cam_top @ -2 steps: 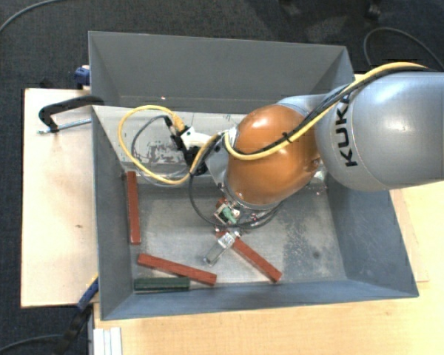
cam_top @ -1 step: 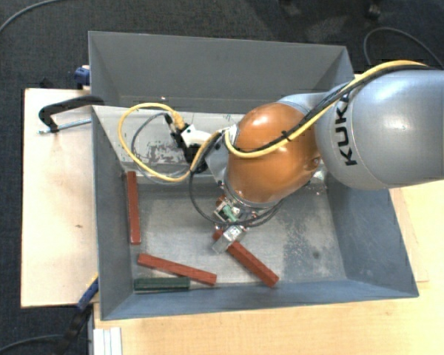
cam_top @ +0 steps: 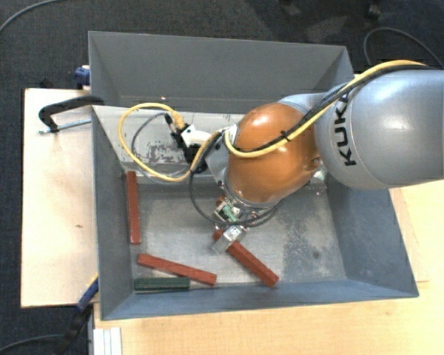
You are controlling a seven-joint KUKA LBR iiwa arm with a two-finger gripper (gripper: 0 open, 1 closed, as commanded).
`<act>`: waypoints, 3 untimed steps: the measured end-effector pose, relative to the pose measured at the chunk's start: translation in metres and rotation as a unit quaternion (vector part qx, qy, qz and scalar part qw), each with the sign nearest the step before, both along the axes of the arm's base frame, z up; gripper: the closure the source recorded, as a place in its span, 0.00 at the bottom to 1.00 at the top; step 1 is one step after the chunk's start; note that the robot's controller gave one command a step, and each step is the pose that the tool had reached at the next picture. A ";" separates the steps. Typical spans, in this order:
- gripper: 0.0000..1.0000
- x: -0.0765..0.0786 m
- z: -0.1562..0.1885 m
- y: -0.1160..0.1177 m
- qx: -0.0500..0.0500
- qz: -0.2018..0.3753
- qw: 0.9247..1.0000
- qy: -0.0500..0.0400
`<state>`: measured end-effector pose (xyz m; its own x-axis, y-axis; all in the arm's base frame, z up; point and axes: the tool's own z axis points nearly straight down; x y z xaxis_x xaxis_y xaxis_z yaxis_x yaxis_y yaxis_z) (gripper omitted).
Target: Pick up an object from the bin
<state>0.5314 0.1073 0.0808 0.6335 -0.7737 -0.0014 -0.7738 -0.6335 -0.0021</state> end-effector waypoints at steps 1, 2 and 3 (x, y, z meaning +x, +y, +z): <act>1.00 0.000 0.000 0.000 0.000 0.000 1.000 0.000; 1.00 0.000 0.000 0.000 0.000 0.000 1.000 0.000; 1.00 0.000 0.000 0.000 0.000 0.000 1.000 0.000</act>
Offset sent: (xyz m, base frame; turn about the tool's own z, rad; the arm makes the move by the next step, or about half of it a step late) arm 0.0000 0.0000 0.0000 0.0000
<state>0.5314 0.1073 0.0808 0.6335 -0.7738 -0.0016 -0.7738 -0.6335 -0.0024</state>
